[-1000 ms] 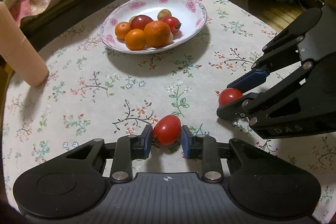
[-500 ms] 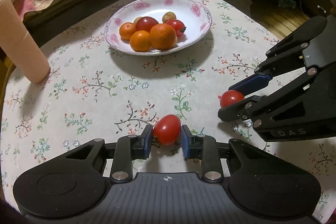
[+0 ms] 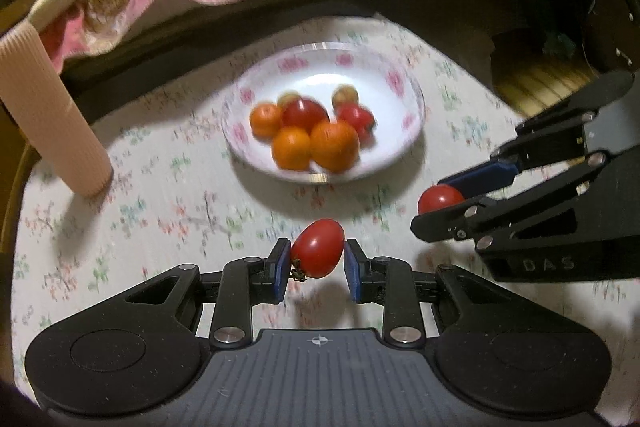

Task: Organize fruits
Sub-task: 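Carry both cherry tomatoes over the white plate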

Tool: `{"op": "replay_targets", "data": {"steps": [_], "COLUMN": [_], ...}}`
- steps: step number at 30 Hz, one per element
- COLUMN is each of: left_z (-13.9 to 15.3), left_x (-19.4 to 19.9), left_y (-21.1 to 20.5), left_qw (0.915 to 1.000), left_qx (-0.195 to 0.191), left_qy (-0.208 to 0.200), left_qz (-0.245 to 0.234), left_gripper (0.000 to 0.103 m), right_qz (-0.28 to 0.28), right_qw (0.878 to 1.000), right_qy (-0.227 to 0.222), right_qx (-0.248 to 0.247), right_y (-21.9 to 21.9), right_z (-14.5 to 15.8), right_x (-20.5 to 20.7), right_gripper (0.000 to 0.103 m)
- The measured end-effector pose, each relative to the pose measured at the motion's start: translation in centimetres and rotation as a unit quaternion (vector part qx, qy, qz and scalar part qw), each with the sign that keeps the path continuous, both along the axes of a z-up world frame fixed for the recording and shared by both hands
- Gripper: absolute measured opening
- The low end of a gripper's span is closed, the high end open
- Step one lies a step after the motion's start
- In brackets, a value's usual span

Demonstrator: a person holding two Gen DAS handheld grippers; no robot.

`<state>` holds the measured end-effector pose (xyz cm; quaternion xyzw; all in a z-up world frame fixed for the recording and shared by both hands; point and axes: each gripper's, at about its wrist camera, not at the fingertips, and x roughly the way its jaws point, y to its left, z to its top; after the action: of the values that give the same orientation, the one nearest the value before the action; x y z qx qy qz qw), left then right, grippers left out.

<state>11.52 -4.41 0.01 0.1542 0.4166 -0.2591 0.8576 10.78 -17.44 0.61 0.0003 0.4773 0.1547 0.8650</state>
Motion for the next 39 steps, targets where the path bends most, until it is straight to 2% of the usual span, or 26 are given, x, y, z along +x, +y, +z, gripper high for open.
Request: {"op": "replay_targets", "data": {"steps": [6,21,39], "left_z": [1.4,0.9,0.6], "left_x": [1.9,4.7,7.9], "left_y": [-1.0,-2.7,-4.3], "left_qw": [0.9996,0.9987,0.9978], "left_qx": [-0.021,-0.032,-0.048], "left_qy": [-0.015,-0.011,-0.021], "left_qz": [0.012,0.037,0.042], "left_gripper": [0.036,0.035,0.037], "right_qz": [-0.029,-0.072,-0.104], "right_qw": [0.999,0.997,0.994], "right_qy": [-0.022,-0.025,-0.034], "right_qx": [0.008,0.015,0.03], "right_y": [-1.1,-3.2,-5.4], "right_z": [1.2,0.3,-0.8], "right_x": [1.7,4.7,8.4], "right_gripper": [0.031,0.031,0.031]}}
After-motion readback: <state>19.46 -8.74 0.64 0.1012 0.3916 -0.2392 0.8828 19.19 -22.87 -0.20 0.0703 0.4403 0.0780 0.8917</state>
